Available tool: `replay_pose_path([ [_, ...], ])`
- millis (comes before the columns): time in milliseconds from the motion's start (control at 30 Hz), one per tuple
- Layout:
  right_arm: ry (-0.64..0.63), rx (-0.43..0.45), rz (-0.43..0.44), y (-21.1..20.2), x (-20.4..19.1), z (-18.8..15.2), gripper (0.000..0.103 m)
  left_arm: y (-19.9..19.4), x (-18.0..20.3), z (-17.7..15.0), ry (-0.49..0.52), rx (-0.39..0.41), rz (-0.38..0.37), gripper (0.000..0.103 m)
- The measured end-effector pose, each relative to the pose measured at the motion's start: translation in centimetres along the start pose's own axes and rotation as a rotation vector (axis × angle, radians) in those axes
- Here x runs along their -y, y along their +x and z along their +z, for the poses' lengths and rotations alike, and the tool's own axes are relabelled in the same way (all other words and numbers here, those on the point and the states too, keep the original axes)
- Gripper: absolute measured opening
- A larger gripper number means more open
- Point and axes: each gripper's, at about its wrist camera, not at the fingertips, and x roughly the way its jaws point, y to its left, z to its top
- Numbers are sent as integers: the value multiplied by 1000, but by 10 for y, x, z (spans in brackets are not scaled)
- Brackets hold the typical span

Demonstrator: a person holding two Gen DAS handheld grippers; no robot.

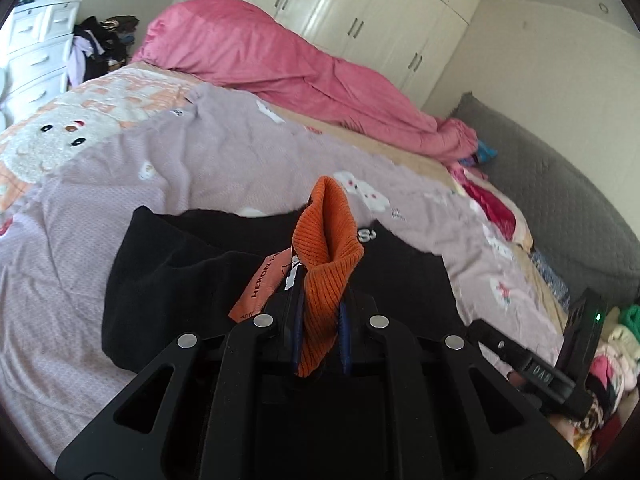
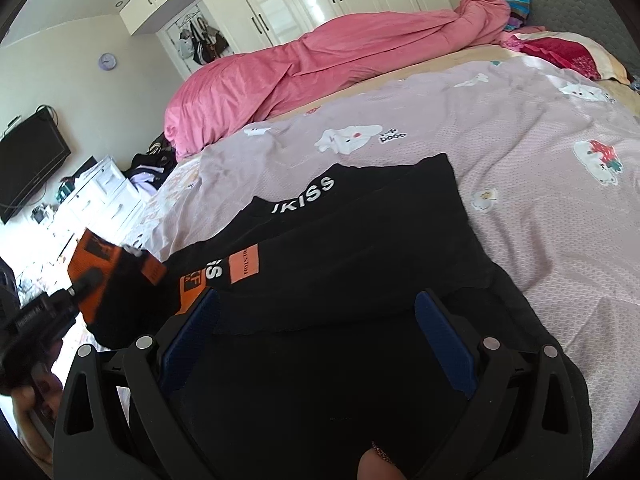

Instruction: Fold small clothes

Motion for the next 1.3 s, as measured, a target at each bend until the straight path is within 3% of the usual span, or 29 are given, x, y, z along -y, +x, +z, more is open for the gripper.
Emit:
replay_pose_path([
  [167,20,-3,-12,1,7,-1,97,13,9,-9,18,-64,-32,16],
  [367,2,-39,-4,8,0,-7,97,8,11,-8,28,-42,-51,24],
  [433,-11,-66,13,15,-9,-13,97,7,5,-6,25,-32,1,28],
  [567,-43,-147,54,32,-30,-30,97,10,-9,-3,36,-17,172,40],
  [633,-65,-193,83,42,-45,-40,97,8,-17,-1,28,-12,216,46],
  [767,-83,-258,109,59,-65,-54,97,3,-32,2,-2,1,246,64],
  [933,-69,-273,116,70,-75,-60,97,-1,-45,6,-21,11,283,78],
  [967,-69,-272,116,71,-77,-60,95,-2,-47,6,-23,14,295,79],
  [1033,-73,-276,115,75,-80,-60,77,-4,-52,7,-38,21,310,81],
  [1233,-110,-270,109,83,-90,-59,45,-14,-69,12,-96,43,311,85],
  [1300,-143,-260,116,82,-96,-57,25,-17,-74,13,-109,48,315,85],
])
